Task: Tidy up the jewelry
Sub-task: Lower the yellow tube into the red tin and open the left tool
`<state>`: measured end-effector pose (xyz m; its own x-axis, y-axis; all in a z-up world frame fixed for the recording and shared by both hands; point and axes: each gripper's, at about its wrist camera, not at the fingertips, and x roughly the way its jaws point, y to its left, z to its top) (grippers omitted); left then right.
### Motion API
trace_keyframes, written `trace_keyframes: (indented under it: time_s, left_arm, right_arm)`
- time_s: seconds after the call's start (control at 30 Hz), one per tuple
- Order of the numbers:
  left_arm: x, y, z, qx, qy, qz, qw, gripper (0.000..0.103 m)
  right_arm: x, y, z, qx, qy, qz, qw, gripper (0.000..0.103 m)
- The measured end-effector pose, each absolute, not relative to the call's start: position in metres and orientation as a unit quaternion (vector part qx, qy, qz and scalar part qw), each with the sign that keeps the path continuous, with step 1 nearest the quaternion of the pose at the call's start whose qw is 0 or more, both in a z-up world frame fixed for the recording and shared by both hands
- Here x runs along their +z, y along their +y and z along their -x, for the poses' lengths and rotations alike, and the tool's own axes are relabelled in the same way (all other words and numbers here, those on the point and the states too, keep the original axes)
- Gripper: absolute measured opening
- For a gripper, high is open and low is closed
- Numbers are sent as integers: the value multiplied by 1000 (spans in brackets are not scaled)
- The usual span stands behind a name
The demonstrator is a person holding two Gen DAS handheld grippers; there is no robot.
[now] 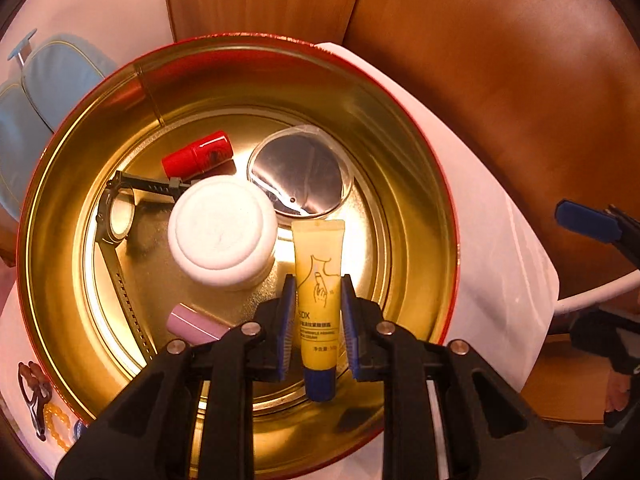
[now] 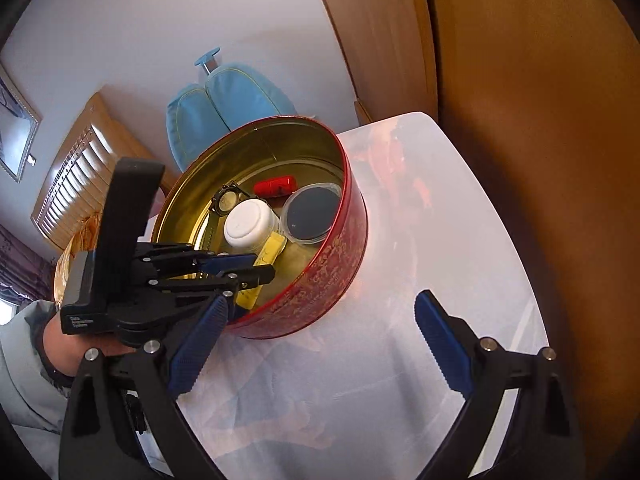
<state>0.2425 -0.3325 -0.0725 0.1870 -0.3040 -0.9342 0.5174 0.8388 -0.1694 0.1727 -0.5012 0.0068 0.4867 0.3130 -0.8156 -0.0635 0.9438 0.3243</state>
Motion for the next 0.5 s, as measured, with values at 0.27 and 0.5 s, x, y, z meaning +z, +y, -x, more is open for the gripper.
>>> trace_keyframes:
  time_s: [0.27, 0.5]
  left_arm:
    - [-81, -324, -247, -247, 590, -76, 765, 48]
    - [-39, -278, -215, -225, 538, -8, 812, 62]
  right_arm:
    - [10, -504, -170, 110, 495, -127, 853, 96]
    - [22, -498, -165, 130, 487, -110, 857, 96]
